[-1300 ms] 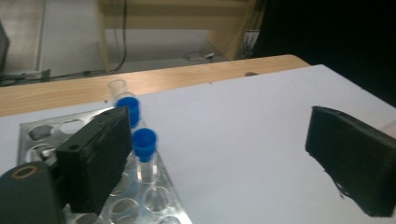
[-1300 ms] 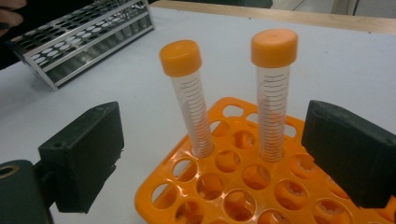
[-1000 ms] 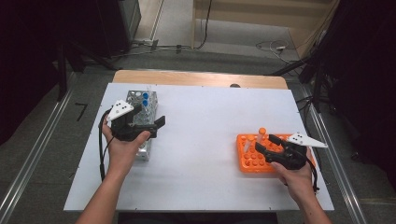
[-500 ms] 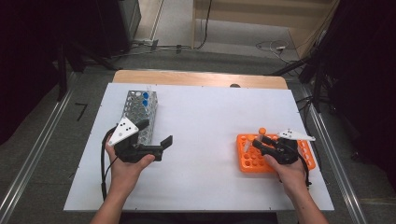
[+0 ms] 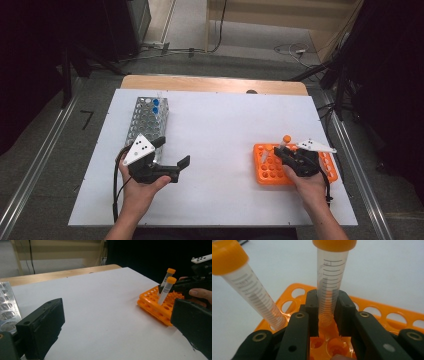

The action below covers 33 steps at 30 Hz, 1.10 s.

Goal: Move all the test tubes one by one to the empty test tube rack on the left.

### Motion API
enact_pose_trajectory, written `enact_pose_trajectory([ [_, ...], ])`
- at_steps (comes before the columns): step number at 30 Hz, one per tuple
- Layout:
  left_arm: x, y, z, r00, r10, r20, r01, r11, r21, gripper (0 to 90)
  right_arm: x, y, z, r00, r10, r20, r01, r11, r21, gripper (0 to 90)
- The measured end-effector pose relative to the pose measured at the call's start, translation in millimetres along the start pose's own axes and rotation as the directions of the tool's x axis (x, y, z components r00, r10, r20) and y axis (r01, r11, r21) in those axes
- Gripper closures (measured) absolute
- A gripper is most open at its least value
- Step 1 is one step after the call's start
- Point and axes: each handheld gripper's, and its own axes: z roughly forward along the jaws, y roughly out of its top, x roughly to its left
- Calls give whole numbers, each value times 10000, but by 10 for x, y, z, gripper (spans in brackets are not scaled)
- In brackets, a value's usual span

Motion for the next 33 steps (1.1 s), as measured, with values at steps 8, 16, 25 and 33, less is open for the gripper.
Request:
enact_pose_trajectory([
  [8,-27,-16,28,9999,52,114,-54,9999,107,0,13,42,-233,9993,-103,-359,71,9962,-864,728],
  [16,-67,-10,39,9997,104,225,-106,9999,98,0,62,20,-441,9926,-217,-1194,102,9953,-961,729],
  [25,-117,-5,66,9992,175,362,-180,9997,137,0,265,23,-519,9794,-660,-1909,467,9935,-1036,729],
  [33,-184,4,112,9975,263,663,-275,9994,186,0,446,31,-479,9620,-1029,-2530,785,9914,-1049,729],
])
